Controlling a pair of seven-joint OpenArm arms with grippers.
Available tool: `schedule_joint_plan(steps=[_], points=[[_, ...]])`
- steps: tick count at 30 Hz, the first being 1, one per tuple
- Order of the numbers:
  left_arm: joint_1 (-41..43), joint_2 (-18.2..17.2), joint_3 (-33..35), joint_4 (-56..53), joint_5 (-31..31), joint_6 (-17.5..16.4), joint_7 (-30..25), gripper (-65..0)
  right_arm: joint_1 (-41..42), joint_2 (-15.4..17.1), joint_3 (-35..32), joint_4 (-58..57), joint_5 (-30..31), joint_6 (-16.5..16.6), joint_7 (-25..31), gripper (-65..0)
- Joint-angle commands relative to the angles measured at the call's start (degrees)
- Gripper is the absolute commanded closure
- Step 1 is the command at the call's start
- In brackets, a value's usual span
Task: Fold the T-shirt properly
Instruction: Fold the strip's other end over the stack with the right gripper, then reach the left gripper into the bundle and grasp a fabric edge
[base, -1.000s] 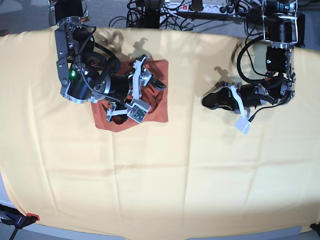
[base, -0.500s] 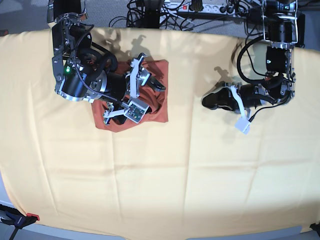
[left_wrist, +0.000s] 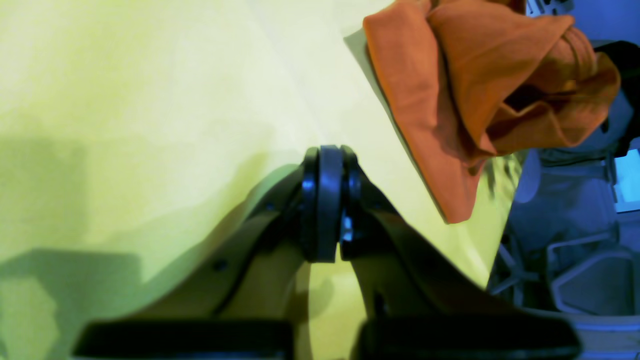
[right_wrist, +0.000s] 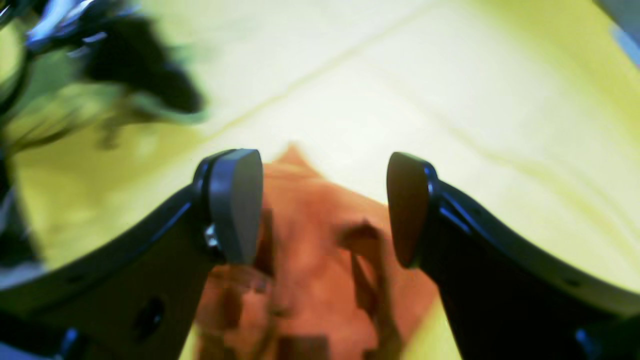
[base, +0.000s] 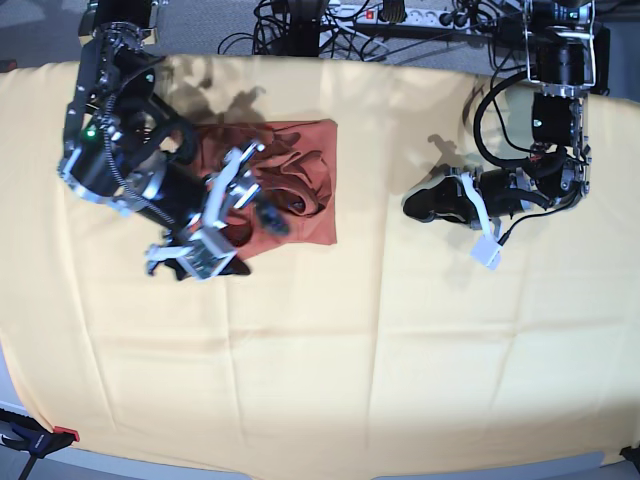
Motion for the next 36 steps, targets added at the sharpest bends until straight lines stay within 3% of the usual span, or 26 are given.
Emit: schedule_joint_plan(steps=[1, 7, 14, 24, 26, 31, 33, 36], points=[[-0.9, -0.8, -0.2, 0.8, -1.4, -0.5, -1.1, 0.0, 0.8, 0.3, 2.4, 1.0, 0.7, -0.6, 1.5, -40.7], [-4.0, -0.8, -0.1, 0.9, -1.5, -0.5, -1.0, 0.0, 0.0, 2.4, 14.9, 1.0, 0.7, -0.7, 1.4, -40.7], [-11.0, -0.8, 0.5, 0.9, -7.1, -0.5, -0.4, 0.0, -7.0, 4.6, 22.5, 1.0, 0.7, -1.9, 1.5, -40.7], [-22.1, 0.2, 16.3, 0.9, -8.8, -0.5, -0.2, 0.0, -14.4, 4.5, 28.3, 1.0, 1.1, -1.9, 1.5, -40.6], [-24.2, 1.4, 19.3, 0.9, -7.9, -0.5, -0.5, 0.0, -15.2, 4.5, 28.3, 1.0, 0.9, -1.9, 1.5, -36.3], [-30.1, 6.4, 25.2, 0.9, -1.8, -0.5, -0.8, 0.0, -15.5, 4.5, 28.3, 1.0, 0.5, -1.0, 1.3, -8.9], [-32.0, 8.1, 28.1, 0.9, 0.8, -0.5, -0.6, 0.0, -15.6, 4.5, 28.3, 1.0, 0.5, -0.3, 1.3, -5.5], [-35.1, 9.7, 33.9, 0.9, 5.0, -0.5, -0.5, 0.0, -15.6, 4.5, 28.3, 1.0, 0.5, -0.2, 1.2, -5.8]])
